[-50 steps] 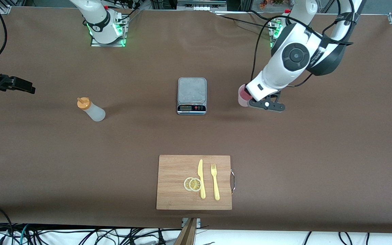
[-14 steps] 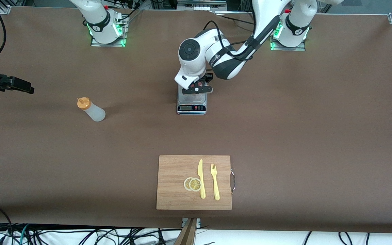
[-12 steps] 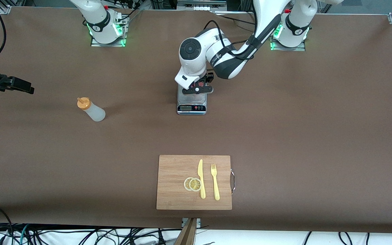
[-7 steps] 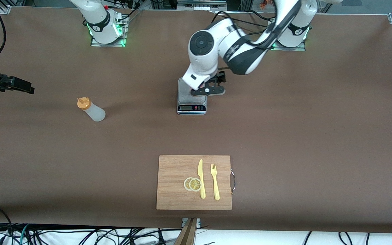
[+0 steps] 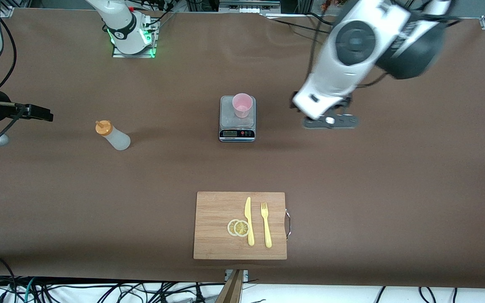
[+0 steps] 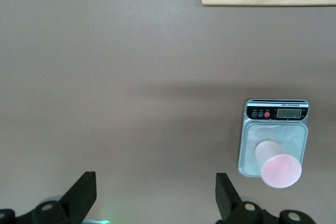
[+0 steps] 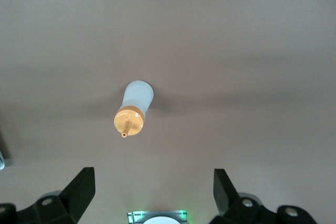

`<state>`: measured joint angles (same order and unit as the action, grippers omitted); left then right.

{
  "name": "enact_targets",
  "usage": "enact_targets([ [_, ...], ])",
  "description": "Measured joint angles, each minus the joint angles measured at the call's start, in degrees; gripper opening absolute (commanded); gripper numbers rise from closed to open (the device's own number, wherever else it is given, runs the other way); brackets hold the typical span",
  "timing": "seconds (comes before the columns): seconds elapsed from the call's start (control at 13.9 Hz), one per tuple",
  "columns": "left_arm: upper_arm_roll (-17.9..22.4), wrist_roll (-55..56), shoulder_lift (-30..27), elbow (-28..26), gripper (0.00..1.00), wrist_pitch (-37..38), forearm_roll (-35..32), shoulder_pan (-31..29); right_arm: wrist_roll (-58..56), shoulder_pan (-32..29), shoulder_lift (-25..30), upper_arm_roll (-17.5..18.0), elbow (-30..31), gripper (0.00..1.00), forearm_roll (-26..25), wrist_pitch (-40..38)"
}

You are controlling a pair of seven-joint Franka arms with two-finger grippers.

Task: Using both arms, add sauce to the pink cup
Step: 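Release the pink cup on the scale and raise the left gripper, then return the left arm to rest while the right gripper reaches the bottle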

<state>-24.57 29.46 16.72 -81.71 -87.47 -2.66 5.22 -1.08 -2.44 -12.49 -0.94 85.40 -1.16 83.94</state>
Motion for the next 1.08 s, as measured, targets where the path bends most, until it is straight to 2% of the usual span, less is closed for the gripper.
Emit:
enact_targets([
  [0.22, 6.1, -13.1, -3.7, -0.3, 1.00, 0.8, 1.6, -2.3, -13.6, -2.3, -1.7, -0.1, 0.0, 1.00, 0.1, -1.4],
  [0.43, 13.7, -22.4, -9.1, -3.7, 1.00, 0.9, 1.9, -2.3, -33.3, -8.9, -4.9, -0.4, 0.4, 1.00, 2.8, -1.7],
  [0.58, 17.7, -24.5, -14.1, -8.0, 1.00, 0.6, 2.0, -2.5, -46.3, -14.1, -8.7, -0.5, 0.8, 1.00, 7.0, -1.5],
  [0.79, 21.3, -28.0, -20.5, -15.5, 1.00, -3.1, 2.0, -2.5, -62.9, -19.3, -14.6, -0.5, 1.9, 1.00, 14.0, -1.4],
  [1.08, 22.6, -30.8, -21.4, -18.5, 1.00, -4.1, 2.0, -2.6, -83.7, -20.7, -16.5, -0.5, 9.2, 1.00, 25.3, 2.9],
])
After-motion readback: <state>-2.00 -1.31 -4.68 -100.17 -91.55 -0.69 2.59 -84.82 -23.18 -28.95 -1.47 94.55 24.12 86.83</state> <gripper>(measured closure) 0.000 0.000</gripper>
